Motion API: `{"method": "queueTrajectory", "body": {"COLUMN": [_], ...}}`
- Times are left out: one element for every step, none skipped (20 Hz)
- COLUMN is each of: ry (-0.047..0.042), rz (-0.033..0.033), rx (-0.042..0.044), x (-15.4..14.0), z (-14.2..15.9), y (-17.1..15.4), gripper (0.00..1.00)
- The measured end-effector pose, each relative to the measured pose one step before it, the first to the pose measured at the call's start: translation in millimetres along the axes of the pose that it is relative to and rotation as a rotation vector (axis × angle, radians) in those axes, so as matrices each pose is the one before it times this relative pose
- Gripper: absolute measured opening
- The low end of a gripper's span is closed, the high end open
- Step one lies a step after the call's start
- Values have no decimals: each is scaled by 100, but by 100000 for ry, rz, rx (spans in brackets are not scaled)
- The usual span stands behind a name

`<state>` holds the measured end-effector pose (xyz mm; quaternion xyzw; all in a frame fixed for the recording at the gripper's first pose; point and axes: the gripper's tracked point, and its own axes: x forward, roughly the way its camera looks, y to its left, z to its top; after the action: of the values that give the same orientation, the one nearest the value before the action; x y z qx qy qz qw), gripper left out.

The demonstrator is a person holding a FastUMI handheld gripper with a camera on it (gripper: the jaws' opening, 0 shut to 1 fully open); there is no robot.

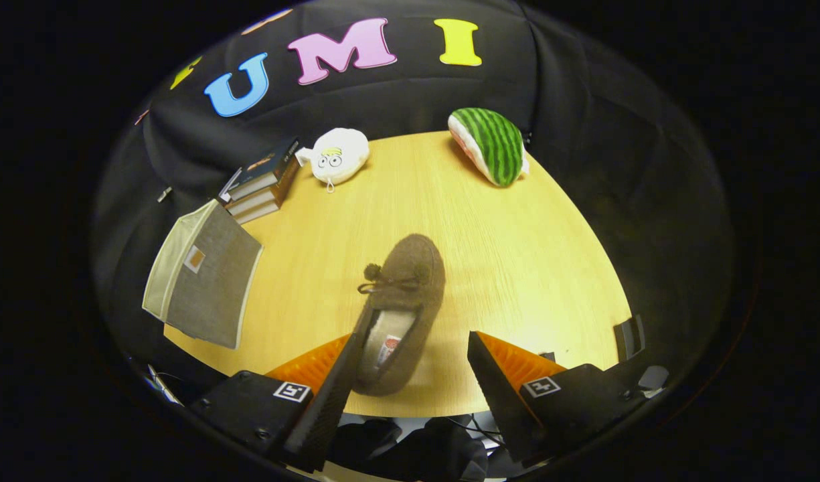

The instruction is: Open the storage box then place both shoes into the box .Put the left shoe in first, then the right shoe, with the right side of both shoes facing outward in a uniform manner.

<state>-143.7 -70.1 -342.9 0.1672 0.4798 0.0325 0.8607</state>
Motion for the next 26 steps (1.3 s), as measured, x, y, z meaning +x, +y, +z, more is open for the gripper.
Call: {"method": "queueTrajectory", "body": {"ry": [1075,1073,851,678,308,267,13,178,974,1389,244,-929,-1583,-1764,-1913,-1500,-259,460,-49,-342,-715,-1601,505,480,-316,-338], "rz": [181,302,368,302,211,361,313,-218,-233,428,-1,-784,-1255,-1895,-1927,-1446,-1118,-153,-106,-2959,-3856,-1287,633,1290,449,-137], "rx": [1880,1621,1299,822,416,25,-347,-530,-461,329,532,-207,-980,-1611,-1307,-558,36,903,773,-162,-1424,-613,-958,-185,28,270], "x": [669,758,637,564,515,463,399,454,601,501,400,599,508,577,653,672,627,321,336,386,76,225,-66,-212,-427,-514], "z": [-361,-343,-151,-20,-4,-126,67,-15,-88,-406,26,133,610,605,779,756,488,215,277,284,213,340,-225,-260,-4,71], "y": [-122,-177,-105,-67,-8,-40,62,-51,-15,-59,8,-653,-163,-379,-322,-213,-37,128,225,-206,-394,-4,268,401,115,-119], "gripper": [99,99,99,99,98,98,98,98,98,98,97,97,96,93,85,83,77,73,65,46,27,20,8,8,6,6]}}
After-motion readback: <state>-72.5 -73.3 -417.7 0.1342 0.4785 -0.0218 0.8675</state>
